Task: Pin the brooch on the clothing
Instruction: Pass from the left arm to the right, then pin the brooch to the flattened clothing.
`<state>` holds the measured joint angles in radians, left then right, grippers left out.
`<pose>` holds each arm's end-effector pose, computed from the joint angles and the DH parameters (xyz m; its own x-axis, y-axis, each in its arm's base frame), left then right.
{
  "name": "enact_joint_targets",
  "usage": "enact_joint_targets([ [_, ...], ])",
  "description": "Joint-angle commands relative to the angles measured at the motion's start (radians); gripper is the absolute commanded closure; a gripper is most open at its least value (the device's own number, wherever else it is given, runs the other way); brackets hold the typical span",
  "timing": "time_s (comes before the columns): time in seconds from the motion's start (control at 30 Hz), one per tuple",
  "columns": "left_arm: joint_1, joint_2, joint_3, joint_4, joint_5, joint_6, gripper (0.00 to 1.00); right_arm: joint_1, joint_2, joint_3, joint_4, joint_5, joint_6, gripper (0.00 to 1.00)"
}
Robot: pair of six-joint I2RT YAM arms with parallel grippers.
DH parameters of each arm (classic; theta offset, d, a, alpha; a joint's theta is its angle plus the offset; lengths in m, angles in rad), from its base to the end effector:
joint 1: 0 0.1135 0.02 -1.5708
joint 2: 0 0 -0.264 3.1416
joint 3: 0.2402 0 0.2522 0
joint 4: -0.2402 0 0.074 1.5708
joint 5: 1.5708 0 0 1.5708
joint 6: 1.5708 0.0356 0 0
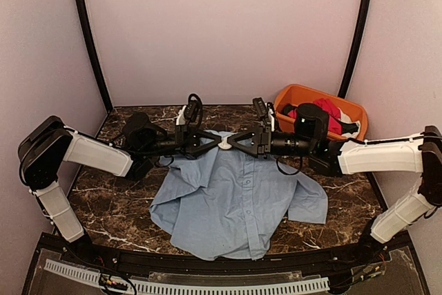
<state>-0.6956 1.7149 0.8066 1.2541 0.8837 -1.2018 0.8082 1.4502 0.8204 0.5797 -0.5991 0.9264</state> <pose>0.2486 -0.2433 0.2513 -0.8060 -0.0978 -0.5837 0.5907 -0.1951 -0.7830 0.2099 0.2487 0.2746 -0.8092 0.1088 -0.5774 -0.5647 0.1270 0.8154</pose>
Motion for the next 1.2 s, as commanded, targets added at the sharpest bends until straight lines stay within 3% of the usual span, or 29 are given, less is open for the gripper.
enact_joint_targets([
  [0.0,0.002,-0.014,-0.012,-0.003,0.021,0.035,0.99,-0.010,0.015,0.044,0.071,-0.029,-0.014,0.79],
  [0.27,0.002,-0.015,-0.013,0.002,0.018,0.028,0.99,-0.012,0.045,0.044,0.076,-0.050,-0.014,1.00],
  [0.33,0.002,-0.014,-0.012,0.003,0.021,0.024,0.98,-0.012,0.041,0.041,0.060,-0.040,-0.025,1.00],
  [0.53,0.002,-0.032,-0.001,-0.034,0.042,0.020,0.82,-0.011,0.006,0.052,-0.051,0.007,-0.098,1.00],
  [0.77,0.002,-0.072,0.017,-0.165,0.067,0.085,0.81,-0.014,-0.031,0.081,-0.195,0.052,-0.193,1.00],
  [1.17,0.002,-0.066,0.064,-0.298,0.067,0.169,0.83,-0.013,-0.024,0.085,-0.238,0.055,-0.211,1.00],
])
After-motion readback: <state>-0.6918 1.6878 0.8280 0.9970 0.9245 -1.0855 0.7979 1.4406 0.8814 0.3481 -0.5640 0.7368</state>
